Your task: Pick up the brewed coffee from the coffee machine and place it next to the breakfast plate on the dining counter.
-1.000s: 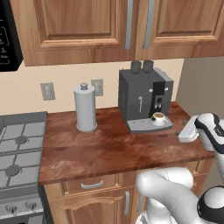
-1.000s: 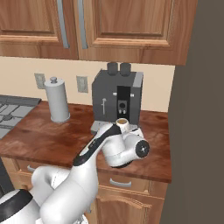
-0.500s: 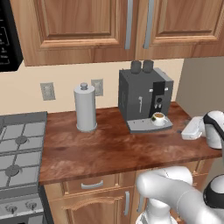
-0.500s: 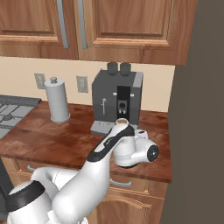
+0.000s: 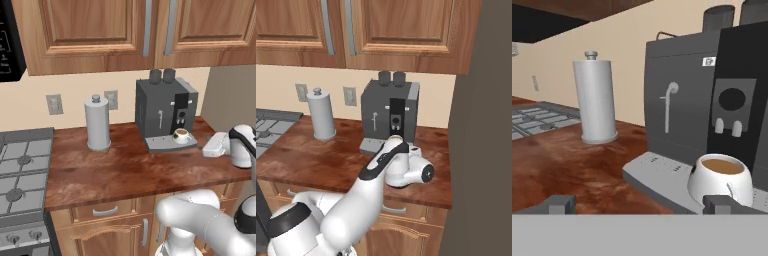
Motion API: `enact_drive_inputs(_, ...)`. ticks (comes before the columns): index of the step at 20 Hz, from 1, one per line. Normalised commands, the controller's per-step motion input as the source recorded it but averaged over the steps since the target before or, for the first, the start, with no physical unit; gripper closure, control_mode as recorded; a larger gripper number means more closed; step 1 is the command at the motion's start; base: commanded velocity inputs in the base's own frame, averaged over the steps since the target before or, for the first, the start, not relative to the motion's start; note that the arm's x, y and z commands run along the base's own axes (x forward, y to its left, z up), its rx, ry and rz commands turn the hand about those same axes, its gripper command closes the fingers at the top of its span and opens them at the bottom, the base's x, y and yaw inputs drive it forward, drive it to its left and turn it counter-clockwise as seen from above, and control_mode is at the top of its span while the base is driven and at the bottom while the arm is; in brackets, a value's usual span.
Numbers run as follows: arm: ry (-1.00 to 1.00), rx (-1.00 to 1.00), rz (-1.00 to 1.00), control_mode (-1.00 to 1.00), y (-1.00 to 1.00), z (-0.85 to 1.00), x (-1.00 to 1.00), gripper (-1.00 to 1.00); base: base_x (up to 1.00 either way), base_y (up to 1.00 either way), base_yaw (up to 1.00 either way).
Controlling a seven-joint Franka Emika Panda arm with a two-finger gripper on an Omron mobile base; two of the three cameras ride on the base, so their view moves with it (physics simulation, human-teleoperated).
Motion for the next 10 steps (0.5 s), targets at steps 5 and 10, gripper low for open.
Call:
enact_drive_inputs(5, -0.02, 0.0, 0.0, -1.0, 0.03, 0.0, 0.32, -1.0, 0.0, 0.0, 0.0)
enact_drive_inputs(10, -0.01, 0.0, 0.0, -1.0, 0.0, -0.06, 0.3, -1.0, 0.0, 0.0, 0.0)
